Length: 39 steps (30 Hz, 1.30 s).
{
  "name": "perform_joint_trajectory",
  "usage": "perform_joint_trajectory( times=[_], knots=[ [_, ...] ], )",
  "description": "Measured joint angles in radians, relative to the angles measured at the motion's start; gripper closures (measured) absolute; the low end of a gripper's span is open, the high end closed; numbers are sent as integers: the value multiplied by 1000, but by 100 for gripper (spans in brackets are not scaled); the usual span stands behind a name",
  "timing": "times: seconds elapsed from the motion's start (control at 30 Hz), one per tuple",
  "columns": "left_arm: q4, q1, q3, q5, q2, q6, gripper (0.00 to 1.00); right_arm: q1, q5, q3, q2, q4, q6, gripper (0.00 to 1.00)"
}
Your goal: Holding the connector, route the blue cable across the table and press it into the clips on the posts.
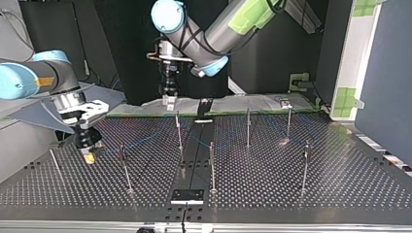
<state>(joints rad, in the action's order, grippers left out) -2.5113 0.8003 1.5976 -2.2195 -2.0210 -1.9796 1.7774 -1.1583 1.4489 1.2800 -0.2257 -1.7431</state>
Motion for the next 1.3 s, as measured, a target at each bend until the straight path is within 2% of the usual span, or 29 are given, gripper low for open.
perform_joint_trajectory(
  times=[0.2,1.1,1.3],
  knots=[
    [52,6,52,-6,-3,-16,0,-4,-1,0,-1,0,0,100],
    [291,7,291,1,-3,-5,0,-6,-5,0,-3,0,1,100],
    [342,7,342,0,-3,-4,0,-1,-4,0,-3,1,7,100]
  ],
)
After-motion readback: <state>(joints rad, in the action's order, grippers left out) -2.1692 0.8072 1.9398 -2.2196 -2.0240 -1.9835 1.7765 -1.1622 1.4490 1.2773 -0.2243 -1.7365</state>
